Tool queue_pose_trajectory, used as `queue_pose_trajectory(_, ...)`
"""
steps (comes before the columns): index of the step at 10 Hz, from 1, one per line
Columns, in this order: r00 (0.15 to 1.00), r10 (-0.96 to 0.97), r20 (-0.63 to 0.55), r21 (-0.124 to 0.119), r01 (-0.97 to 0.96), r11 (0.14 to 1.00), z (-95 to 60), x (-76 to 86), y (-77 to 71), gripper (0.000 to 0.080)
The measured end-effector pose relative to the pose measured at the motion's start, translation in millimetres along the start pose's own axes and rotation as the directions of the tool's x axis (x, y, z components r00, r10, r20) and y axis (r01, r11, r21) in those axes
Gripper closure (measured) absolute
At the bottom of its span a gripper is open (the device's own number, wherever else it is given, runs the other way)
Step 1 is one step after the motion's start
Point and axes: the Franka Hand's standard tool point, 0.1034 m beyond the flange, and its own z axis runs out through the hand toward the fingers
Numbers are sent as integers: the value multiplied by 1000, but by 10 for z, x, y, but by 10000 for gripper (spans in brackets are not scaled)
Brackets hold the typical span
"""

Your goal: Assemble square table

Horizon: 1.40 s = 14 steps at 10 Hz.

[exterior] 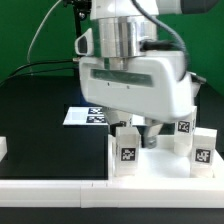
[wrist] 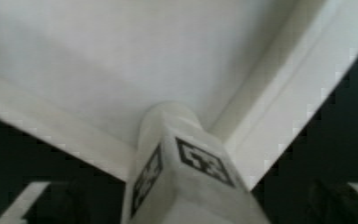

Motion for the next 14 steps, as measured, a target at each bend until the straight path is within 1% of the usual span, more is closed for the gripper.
queue_pose_trajectory(1,1000,-30,-1,-2,30,1000,1,13,14,166)
queue_pose_trajectory(3,988,-155,-2,-3,155,988,0,20,20,151)
queue_pose_trajectory(4,957,-291,-4,-10,291,957,-4,24,16,151)
queue_pose_trajectory(6,820,-572,1,-22,572,820,4,11,-4,151)
queue_pose_trajectory(7,767,-641,3,-26,641,767,17,30,19,151)
queue_pose_trajectory(8,804,-595,1,-26,595,803,18,29,19,151)
queue_pose_trajectory(9,815,-579,1,-27,579,815,19,29,21,247)
queue_pose_trajectory(10,817,-576,1,-27,576,817,20,30,23,247)
queue_pose_trajectory(11,844,-536,0,-29,536,844,21,38,37,430)
queue_pose_trajectory(12,883,-470,-3,-32,469,882,19,60,69,514)
queue_pose_trajectory(13,945,-326,-21,-35,325,945,16,58,59,514)
queue_pose_trajectory(14,987,-156,-48,-36,155,987,16,40,57,514)
